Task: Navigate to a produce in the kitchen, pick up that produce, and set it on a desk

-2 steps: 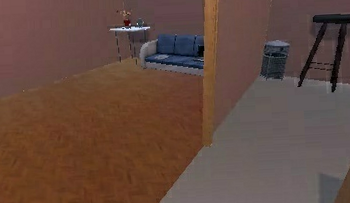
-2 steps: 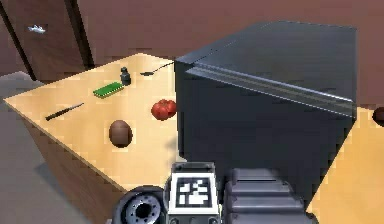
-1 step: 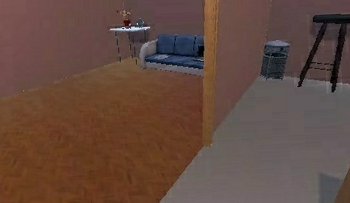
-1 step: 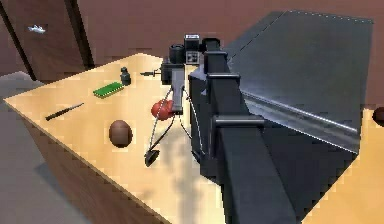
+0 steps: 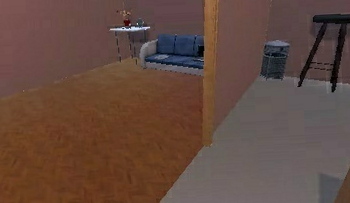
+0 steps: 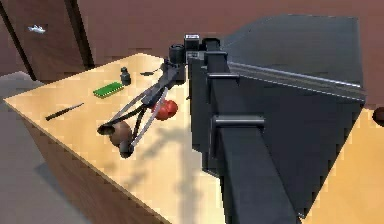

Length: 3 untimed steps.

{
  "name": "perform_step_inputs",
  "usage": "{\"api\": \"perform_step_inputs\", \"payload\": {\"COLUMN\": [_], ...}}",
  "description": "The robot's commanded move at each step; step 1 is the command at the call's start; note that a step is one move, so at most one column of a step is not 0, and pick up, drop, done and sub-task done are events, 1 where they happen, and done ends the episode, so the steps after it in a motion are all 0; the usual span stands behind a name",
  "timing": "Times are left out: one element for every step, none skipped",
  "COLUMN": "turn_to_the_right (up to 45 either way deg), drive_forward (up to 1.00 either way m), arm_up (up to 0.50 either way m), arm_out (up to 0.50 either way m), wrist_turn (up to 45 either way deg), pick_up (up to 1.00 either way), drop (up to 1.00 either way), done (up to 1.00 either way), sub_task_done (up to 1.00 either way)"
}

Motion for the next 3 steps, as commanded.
{"api": "perform_step_inputs", "payload": {"turn_to_the_right": [0.0, 0.0, 0.0], "drive_forward": [0.00, 0.00, 0.00], "arm_up": [0.00, 0.00, 0.00], "arm_out": [0.00, 0.00, 0.00], "wrist_turn": [45.0, 45.0, 21.0], "pick_up": [0.00, 0.00, 0.00], "drop": [0.00, 0.00, 0.00], "done": [0.00, 0.00, 0.00], "sub_task_done": [0.00, 0.00, 0.00]}}
